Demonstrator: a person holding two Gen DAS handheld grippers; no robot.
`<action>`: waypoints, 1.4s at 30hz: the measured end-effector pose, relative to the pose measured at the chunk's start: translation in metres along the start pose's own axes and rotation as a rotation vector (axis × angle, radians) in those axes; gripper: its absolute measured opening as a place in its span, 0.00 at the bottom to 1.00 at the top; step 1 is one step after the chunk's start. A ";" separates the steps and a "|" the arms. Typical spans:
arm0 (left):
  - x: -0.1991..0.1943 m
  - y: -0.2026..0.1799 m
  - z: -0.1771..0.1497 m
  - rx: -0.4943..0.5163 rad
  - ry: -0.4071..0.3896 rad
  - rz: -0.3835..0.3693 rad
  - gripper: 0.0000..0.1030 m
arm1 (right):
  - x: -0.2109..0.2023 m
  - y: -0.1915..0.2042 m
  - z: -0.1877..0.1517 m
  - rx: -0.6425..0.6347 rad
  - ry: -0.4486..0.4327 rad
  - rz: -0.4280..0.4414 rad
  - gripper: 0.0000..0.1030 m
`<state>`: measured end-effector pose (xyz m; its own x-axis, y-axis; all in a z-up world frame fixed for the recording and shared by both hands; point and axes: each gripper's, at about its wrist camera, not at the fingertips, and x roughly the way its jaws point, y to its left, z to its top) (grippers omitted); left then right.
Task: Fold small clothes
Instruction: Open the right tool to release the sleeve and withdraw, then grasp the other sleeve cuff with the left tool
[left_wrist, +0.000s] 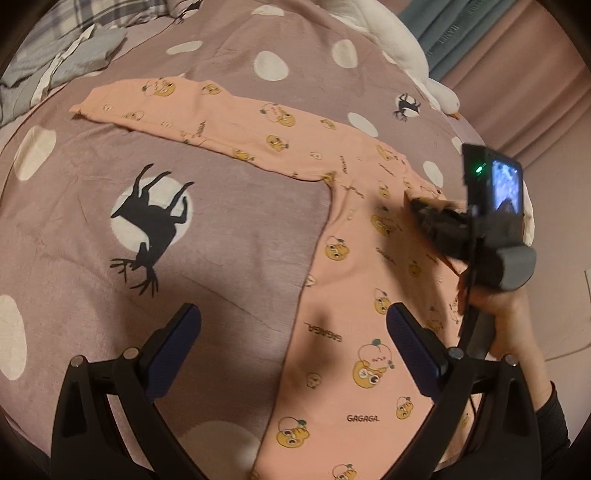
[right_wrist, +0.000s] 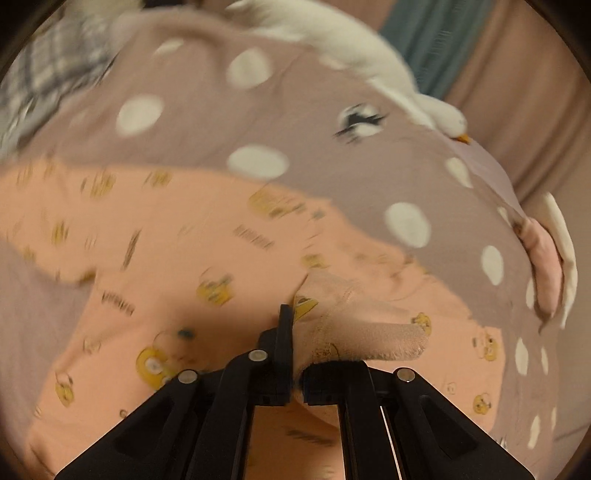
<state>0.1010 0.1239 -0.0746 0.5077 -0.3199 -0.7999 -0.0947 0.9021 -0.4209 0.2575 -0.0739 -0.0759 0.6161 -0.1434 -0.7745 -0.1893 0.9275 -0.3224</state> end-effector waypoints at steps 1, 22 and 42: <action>0.000 0.003 0.000 -0.007 0.000 0.001 0.98 | 0.000 0.009 -0.001 -0.039 -0.001 -0.008 0.04; -0.021 0.072 0.030 -0.284 -0.115 -0.024 0.98 | -0.033 -0.070 -0.016 0.539 -0.108 0.617 0.25; 0.003 0.171 0.114 -0.553 -0.240 -0.129 0.71 | -0.046 0.007 -0.024 0.280 -0.136 0.632 0.13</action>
<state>0.1842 0.3099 -0.1005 0.7170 -0.2848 -0.6362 -0.4169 0.5563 -0.7189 0.2096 -0.0691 -0.0552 0.5469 0.4795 -0.6863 -0.3496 0.8756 0.3332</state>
